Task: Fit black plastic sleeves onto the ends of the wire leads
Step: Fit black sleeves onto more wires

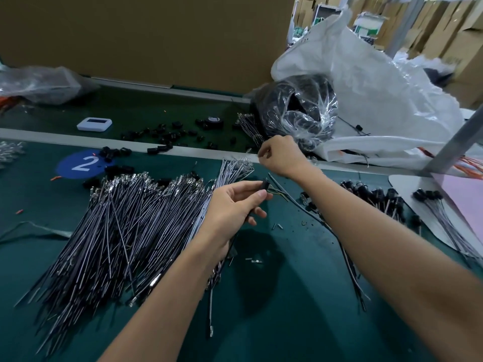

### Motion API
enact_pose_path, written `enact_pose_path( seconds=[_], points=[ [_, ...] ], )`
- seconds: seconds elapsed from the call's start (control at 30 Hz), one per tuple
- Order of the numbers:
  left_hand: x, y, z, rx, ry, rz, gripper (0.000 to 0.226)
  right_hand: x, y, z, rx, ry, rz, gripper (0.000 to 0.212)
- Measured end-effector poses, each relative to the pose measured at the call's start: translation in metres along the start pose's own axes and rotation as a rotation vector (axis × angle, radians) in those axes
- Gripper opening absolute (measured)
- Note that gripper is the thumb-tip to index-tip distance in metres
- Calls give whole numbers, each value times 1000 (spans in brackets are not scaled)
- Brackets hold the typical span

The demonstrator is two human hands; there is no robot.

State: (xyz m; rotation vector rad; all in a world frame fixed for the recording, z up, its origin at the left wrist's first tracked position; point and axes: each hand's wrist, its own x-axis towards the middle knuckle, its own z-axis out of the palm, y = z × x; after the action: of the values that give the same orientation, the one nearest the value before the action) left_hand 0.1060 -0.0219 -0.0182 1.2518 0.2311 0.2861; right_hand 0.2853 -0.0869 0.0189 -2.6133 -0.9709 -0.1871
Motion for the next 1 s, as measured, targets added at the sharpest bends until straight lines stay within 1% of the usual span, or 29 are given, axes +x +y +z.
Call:
enact_pose_path(
  seconds=[0.07, 0.1, 0.2, 0.23, 0.33, 0.4, 0.5, 0.67, 0.9, 1.0],
  points=[
    [0, 0, 2, -16, -1, 12, 13, -25, -1, -10, 137, 68, -13, 16],
    [0, 0, 2, -15, -2, 18, 12, -41, -1, -15, 254, 95, -12, 14],
    [0, 0, 2, 10, -19, 38, 9, -93, -1, -26, 764, 181, 45, 7],
    [-1, 0, 2, 20, -33, 45, 9, -107, -1, -28, 883, 217, 72, 8],
    [-1, 1, 2, 94, -84, 75, 12, -135, -3, -27, 1057, 280, 102, 7],
    [-3, 0, 4, 168, -139, 93, 14, -144, -4, -23, 1058, 293, 66, 8],
    [-4, -2, 6, 228, -189, 119, 16, -152, -2, -16, 978, 301, 23, 13],
    [-3, -4, 7, 230, -214, 151, 18, -153, 2, -15, 1057, 354, 29, 13],
    [-2, -5, 5, 241, -210, 173, 19, -153, 6, -18, 995, 317, 35, 18],
    [-3, -6, 6, 239, -214, 179, 18, -155, 6, -18, 977, 341, 19, 15]
  ],
)
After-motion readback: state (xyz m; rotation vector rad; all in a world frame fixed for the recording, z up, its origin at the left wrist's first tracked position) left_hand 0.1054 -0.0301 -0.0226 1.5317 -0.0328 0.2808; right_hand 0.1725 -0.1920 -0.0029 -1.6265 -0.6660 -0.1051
